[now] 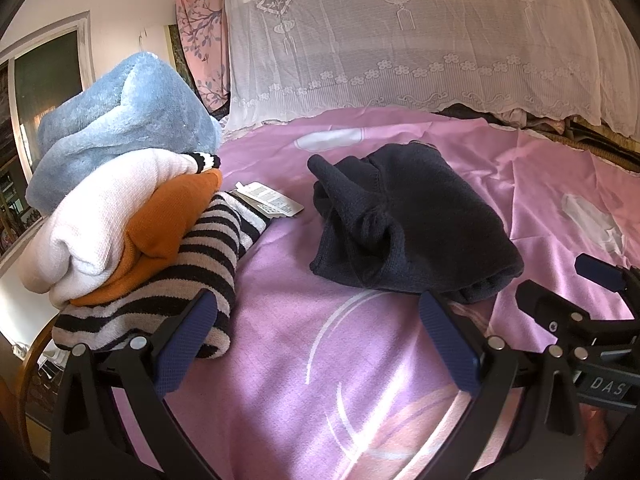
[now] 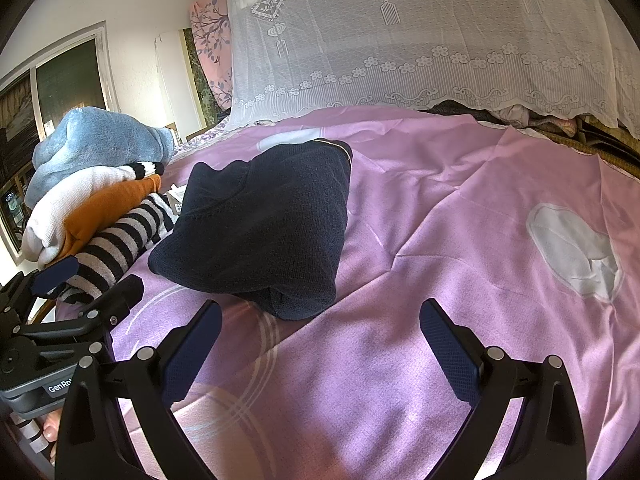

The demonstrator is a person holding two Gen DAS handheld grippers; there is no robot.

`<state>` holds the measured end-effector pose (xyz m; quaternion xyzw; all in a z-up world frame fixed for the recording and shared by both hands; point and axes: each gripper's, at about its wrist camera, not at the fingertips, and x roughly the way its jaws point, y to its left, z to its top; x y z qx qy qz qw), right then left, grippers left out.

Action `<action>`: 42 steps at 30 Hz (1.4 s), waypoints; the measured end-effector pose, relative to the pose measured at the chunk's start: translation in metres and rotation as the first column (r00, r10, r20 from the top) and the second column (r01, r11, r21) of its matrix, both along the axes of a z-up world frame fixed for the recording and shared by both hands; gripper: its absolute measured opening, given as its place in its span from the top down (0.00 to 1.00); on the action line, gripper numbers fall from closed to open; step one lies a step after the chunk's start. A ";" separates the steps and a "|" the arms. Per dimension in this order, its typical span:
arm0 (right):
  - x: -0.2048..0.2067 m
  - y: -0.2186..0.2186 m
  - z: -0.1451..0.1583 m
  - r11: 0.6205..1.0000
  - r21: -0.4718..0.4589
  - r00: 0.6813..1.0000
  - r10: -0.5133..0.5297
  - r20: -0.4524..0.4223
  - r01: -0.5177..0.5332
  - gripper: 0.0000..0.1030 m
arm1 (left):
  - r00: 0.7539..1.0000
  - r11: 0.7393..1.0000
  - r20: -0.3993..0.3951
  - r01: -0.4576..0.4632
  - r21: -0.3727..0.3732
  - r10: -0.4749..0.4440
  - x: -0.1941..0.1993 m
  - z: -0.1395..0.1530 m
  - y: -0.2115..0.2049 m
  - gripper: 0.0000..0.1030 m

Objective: Fold small clothes

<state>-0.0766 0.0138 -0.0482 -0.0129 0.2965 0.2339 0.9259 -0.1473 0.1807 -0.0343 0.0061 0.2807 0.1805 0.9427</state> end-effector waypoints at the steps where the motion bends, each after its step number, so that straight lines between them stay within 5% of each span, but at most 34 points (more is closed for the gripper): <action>1: 0.000 0.000 0.000 1.000 0.000 1.000 0.000 0.000 0.000 0.03 | 1.000 1.000 -0.001 0.000 0.000 0.000 0.001 0.000 0.000 0.04; 42: -0.002 0.001 -0.004 1.000 0.001 1.000 -0.004 -0.009 0.004 0.03 | 1.000 1.000 -0.010 0.007 0.019 -0.007 0.009 -0.004 0.012 0.04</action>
